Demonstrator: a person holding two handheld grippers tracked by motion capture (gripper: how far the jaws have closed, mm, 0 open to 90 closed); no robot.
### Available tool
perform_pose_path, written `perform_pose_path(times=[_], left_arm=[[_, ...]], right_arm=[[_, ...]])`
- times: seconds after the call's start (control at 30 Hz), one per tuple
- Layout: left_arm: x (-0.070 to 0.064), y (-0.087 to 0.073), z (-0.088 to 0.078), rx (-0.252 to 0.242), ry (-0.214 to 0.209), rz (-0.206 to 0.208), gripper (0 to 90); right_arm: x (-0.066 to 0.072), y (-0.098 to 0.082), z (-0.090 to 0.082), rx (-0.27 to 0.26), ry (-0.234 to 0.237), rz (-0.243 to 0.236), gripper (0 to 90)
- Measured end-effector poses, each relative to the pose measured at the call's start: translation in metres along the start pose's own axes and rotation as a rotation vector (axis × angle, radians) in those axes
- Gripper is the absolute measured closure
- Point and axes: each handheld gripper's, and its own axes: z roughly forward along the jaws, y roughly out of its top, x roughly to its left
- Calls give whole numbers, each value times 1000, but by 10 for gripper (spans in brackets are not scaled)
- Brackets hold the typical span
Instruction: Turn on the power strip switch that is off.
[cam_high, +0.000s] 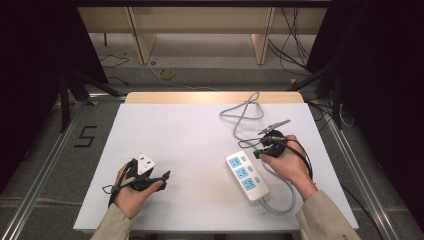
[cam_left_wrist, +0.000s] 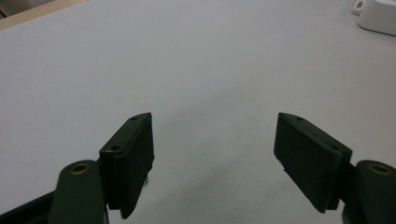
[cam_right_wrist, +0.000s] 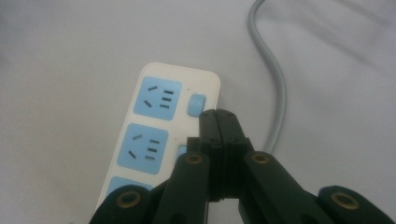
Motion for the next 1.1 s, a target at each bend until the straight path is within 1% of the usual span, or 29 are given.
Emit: perform_pose_path(times=[0.13,0.27,0.6,0.77,0.9,1.0,1.1], left_arm=[[0,0,0,0,-1,-2,286],[0,0,0,4,-1,4,286],[0,-1,1,2,1,2,290],[0,-1,1,1,2,-1,292],[0,-2,2,1,2,-2,295],[0,-2,1,1,3,0,296],[0,-2,2,5,1,1,298]], right_arm=[[2,4,4,1,2,-3,900],[3,8,9,10,7,-4,900],[5,17,24,32,20,-3,900],[6,18,32,56,14,-8,900],[7,22,36,57,13,-6,900],[9,25,40,71,10,-15,900],[10,26,42,76,8,-12,900]])
